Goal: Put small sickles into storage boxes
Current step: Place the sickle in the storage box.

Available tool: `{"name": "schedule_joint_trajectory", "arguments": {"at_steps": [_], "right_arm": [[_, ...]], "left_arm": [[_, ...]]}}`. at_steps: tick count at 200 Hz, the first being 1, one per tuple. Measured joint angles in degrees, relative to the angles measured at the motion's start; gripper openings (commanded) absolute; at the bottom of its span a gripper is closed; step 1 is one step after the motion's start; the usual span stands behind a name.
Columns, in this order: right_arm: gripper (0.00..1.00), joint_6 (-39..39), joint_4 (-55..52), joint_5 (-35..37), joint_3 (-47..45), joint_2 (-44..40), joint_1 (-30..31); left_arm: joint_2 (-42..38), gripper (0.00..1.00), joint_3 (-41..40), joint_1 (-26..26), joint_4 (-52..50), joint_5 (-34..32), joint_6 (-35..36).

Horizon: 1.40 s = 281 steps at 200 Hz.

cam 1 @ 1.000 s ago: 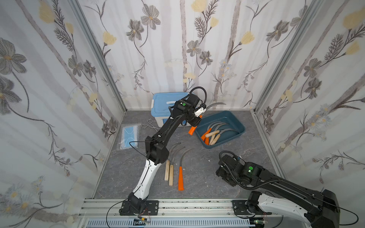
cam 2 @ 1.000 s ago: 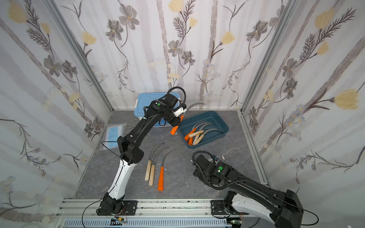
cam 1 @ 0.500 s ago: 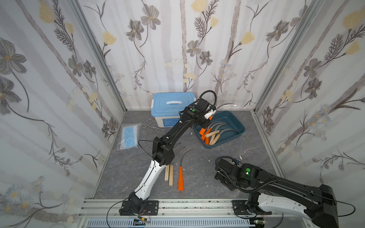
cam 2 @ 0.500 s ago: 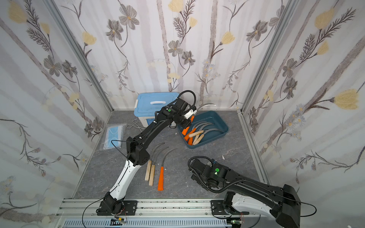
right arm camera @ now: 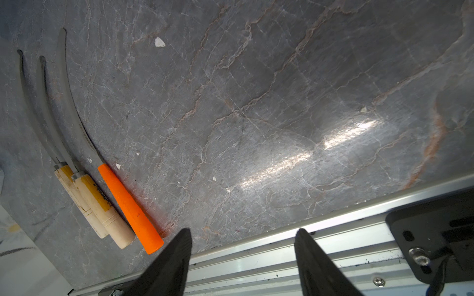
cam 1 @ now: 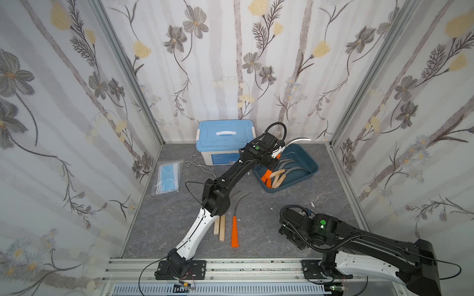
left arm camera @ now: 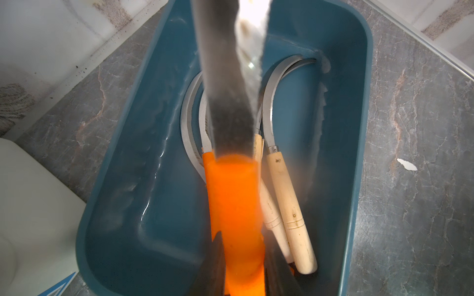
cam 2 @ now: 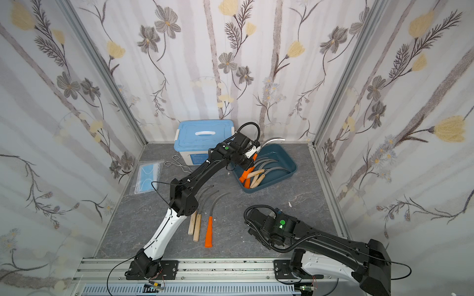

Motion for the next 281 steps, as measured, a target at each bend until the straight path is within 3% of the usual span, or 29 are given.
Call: {"name": "schedule_joint_trajectory", "arguments": {"at_steps": [208,281], "right_arm": [[0.66,1.5,-1.1,0.0,-2.1,-1.8,0.1],[0.66,1.5,-0.7,0.0,-2.4,-1.5,0.1]], "left_arm": [[5.9,0.08,2.1,-0.5,-4.5,2.3,-2.9],[7.5,0.12,2.1,-0.6,-4.9,2.5,-2.7]]}}
